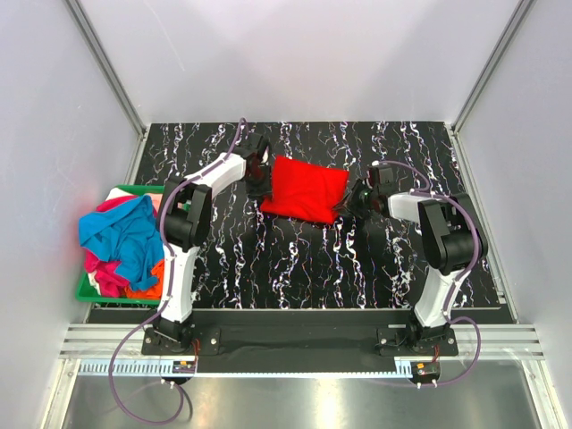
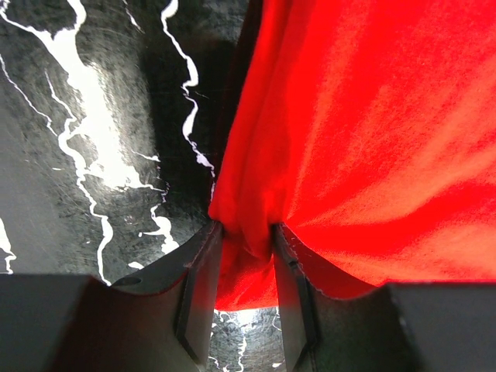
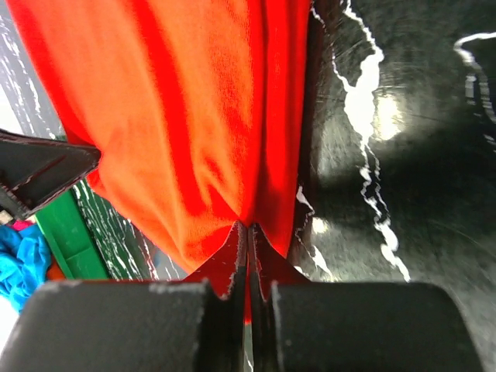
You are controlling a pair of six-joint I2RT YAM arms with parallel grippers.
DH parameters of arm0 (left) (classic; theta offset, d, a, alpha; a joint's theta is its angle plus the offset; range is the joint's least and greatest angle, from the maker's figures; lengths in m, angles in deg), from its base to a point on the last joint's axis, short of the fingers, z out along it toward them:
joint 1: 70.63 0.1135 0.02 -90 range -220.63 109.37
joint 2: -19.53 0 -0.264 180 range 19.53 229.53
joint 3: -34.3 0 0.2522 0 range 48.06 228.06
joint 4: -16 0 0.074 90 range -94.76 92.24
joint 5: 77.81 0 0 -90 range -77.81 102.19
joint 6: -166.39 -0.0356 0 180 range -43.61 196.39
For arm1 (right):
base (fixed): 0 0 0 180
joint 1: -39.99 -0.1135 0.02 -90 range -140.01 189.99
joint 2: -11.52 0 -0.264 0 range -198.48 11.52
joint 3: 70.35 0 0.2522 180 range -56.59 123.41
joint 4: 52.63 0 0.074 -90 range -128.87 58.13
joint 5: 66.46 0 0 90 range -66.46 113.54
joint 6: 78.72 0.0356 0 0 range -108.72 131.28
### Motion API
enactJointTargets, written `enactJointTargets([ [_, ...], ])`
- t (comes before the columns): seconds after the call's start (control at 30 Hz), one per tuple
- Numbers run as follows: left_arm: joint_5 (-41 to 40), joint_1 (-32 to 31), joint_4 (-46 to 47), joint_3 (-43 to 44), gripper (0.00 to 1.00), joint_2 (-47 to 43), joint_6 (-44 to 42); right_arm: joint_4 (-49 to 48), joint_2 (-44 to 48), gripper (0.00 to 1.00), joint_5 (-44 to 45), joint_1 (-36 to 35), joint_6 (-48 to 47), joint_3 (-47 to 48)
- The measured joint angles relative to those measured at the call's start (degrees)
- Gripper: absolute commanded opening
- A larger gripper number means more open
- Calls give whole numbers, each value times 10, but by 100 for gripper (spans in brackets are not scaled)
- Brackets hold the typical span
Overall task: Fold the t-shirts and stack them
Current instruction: Fold the tshirt
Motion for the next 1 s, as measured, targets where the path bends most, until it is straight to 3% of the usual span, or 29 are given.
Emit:
enactJointTargets([
  [0.83,-11,-1,-9,12,39,7,1,3,19,0,-9,26,-43,-22],
  [0.87,-11,-1,-9,11,40,6,1,0,16,9,-12,26,-43,-22],
  [1.0,-16,-2,-9,7,41,1,2,-3,16,21,-20,29,-47,-22],
])
